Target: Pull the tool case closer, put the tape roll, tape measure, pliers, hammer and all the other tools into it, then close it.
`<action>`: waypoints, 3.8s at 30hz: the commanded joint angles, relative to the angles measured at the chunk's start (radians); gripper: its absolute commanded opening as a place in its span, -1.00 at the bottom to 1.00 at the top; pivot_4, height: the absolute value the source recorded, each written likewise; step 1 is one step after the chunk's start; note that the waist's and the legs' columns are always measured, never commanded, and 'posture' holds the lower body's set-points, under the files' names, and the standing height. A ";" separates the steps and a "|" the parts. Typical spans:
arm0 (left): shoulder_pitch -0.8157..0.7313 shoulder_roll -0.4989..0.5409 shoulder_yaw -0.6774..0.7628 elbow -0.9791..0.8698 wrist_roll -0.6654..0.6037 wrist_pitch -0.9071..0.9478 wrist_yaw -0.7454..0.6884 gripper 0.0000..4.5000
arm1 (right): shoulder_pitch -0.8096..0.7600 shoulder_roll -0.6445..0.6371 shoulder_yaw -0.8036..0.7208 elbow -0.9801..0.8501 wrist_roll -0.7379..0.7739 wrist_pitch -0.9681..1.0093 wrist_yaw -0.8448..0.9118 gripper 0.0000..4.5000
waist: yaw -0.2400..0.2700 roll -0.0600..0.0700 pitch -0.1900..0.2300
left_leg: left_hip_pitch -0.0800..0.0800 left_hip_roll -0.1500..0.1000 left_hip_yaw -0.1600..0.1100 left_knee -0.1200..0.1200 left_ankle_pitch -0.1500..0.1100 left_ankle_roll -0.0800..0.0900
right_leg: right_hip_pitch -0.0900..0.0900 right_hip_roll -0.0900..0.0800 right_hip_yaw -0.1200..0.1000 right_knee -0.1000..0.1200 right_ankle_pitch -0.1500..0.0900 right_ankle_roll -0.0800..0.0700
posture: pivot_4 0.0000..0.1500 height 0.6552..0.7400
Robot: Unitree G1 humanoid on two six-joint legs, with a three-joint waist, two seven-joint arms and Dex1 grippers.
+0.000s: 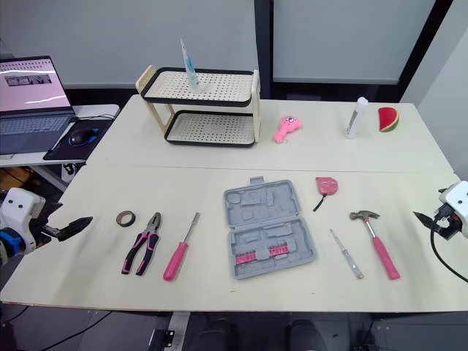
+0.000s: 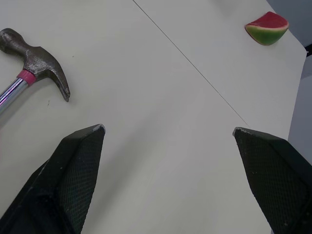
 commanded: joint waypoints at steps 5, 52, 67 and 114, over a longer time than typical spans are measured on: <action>0.038 0.025 0.042 -0.061 -0.037 0.027 -0.022 0.98 | -0.026 -0.019 -0.002 -0.002 0.001 -0.005 0.007 1.00 | 0.000 0.000 0.000 | 0.000 0.000 0.000 0.000 0.000 0.000 | 0.000 0.000 0.000 0.000 0.000 0.000 | 1.00 1.00; 0.019 -0.450 -0.545 -0.762 0.198 0.268 0.020 -1.00 | -0.330 0.436 0.537 -0.216 -0.321 0.152 0.007 -1.00 | 0.001 0.000 0.001 | -0.002 -0.001 -0.002 0.002 0.002 -0.004 | 0.000 0.001 0.001 0.000 0.000 0.000 | 1.00 1.00; -0.041 -0.499 -0.576 -0.688 0.246 0.198 0.012 -1.00 | -0.306 0.474 0.583 -0.318 -0.323 0.239 0.146 -1.00 | 0.002 0.000 0.000 | -0.002 -0.001 -0.003 0.002 0.002 -0.004 | 0.000 0.001 0.000 0.000 0.000 0.000 | 1.00 1.00; 0.066 -0.486 -0.700 -0.779 0.332 0.103 -0.152 -1.00 | 0.109 0.359 0.527 -0.942 -0.244 0.624 0.173 -1.00 | 0.023 0.001 0.000 | 0.001 -0.002 -0.006 0.002 0.001 -0.003 | 0.009 0.001 -0.001 -0.008 0.000 0.000 | 1.00 1.00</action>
